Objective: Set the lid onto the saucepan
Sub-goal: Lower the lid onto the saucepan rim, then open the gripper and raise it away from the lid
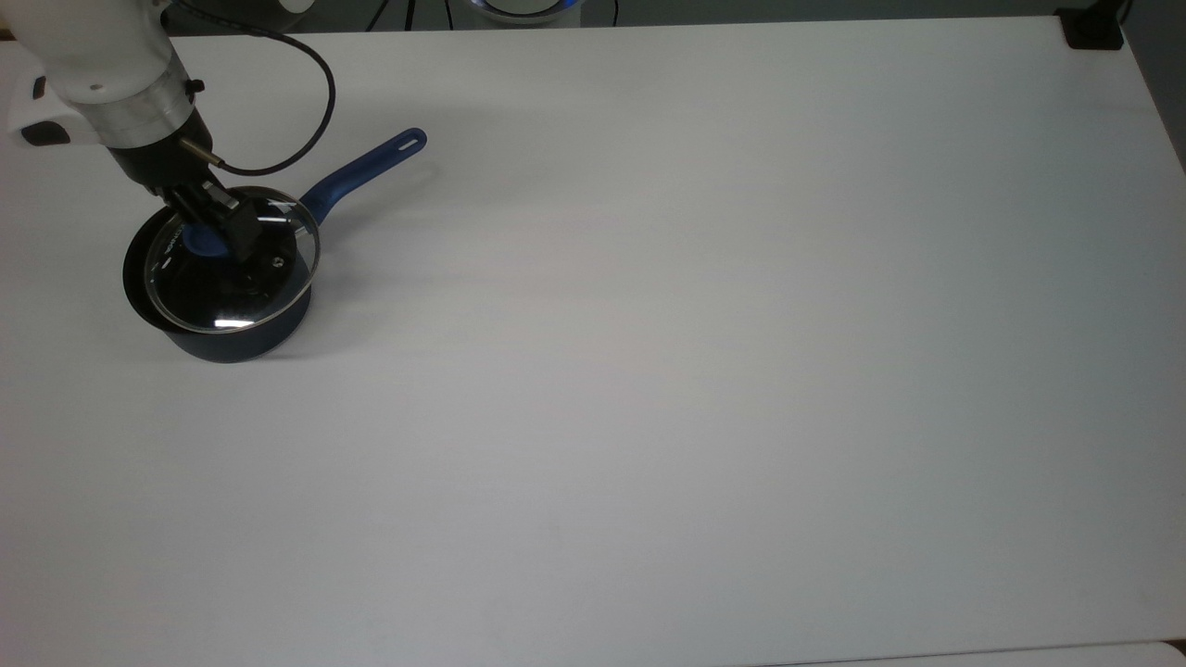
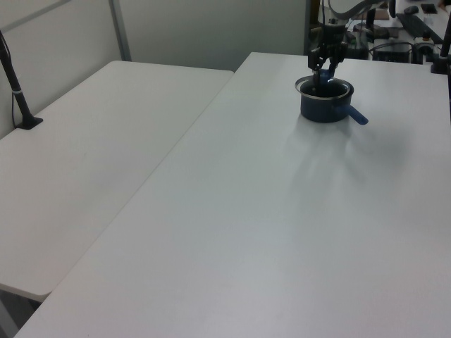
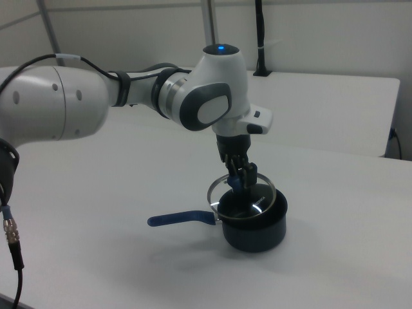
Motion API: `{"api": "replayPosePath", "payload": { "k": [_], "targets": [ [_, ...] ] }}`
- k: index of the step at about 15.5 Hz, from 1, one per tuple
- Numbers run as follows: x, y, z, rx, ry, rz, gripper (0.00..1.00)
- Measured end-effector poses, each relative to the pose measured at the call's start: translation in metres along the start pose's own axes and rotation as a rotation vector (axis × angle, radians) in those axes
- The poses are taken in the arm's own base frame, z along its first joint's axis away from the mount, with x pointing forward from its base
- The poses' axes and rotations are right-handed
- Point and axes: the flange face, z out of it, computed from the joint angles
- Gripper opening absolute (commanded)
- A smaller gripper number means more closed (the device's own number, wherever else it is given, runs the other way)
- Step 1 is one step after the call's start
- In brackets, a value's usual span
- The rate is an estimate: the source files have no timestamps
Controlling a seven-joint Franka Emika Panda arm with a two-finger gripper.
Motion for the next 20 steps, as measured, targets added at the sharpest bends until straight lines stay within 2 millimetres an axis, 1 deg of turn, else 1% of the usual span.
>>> {"api": "replayPosePath", "payload": {
  "k": [5,6,7,8,9,17,20],
  "targets": [
    [0.007,0.008,0.008,-0.001,-0.005,0.013,0.43],
    [0.008,0.009,0.01,-0.002,-0.008,0.015,0.48],
    [0.008,0.01,0.012,-0.002,-0.009,0.016,0.58],
    [0.009,0.01,0.012,-0.002,-0.009,0.017,0.8],
    [0.009,0.01,0.012,-0.002,-0.008,0.017,1.0],
    [0.012,0.01,0.006,-0.003,0.004,0.016,1.0],
    [0.014,0.008,-0.002,0.001,0.019,0.013,1.0]
  ]
}}
